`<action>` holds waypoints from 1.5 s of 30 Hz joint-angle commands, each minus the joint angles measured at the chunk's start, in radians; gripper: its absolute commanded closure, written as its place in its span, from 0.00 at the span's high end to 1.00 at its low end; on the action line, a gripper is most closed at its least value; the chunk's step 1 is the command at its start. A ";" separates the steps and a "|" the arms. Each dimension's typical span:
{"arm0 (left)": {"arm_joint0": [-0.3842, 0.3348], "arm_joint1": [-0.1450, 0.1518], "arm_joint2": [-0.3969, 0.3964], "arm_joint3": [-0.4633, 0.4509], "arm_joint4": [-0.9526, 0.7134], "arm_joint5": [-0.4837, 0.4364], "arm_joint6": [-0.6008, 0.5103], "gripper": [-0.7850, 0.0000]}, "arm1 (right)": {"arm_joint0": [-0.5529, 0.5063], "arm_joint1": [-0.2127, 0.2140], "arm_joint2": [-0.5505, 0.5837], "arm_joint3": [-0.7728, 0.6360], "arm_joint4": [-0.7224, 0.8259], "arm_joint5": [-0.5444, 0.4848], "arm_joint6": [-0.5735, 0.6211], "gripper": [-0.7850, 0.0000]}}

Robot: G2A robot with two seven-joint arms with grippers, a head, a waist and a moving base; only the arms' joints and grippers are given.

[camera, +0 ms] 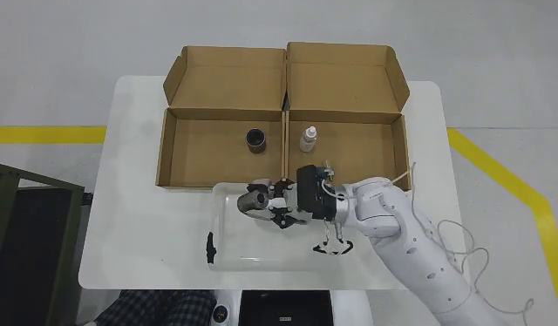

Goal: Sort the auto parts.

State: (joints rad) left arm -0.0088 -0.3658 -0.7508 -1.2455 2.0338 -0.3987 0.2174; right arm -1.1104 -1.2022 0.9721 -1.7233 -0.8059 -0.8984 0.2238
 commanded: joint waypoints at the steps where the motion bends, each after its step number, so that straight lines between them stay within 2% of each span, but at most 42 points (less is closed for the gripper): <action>1: 0.000 0.000 0.000 0.000 0.000 0.000 0.000 1.00 | -0.001 -0.001 0.009 0.000 0.021 0.015 -0.023 0.00; 11: 0.000 0.000 0.000 0.000 0.000 0.000 0.000 1.00 | -0.012 0.000 0.053 0.002 0.178 0.037 -0.090 0.00; 23: 0.000 0.000 0.000 0.000 0.000 0.000 0.000 1.00 | -0.014 0.002 0.081 -0.009 0.205 0.062 -0.085 0.00; 32: 0.000 0.000 0.000 0.000 0.000 0.000 0.000 1.00 | 0.014 -0.003 0.078 -0.015 0.061 0.179 -0.046 0.00; 39: 0.000 0.000 0.000 0.000 0.000 0.000 0.000 1.00 | 0.074 -0.011 0.040 -0.019 -0.109 0.298 0.051 0.00; 45: 0.000 0.000 0.000 0.000 0.000 0.000 0.000 1.00 | 0.157 -0.025 -0.022 0.010 -0.186 0.333 0.156 0.00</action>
State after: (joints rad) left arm -0.0088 -0.3658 -0.7508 -1.2455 2.0338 -0.3987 0.2174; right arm -0.9683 -1.2248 0.9592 -1.7195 -0.9826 -0.5695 0.3654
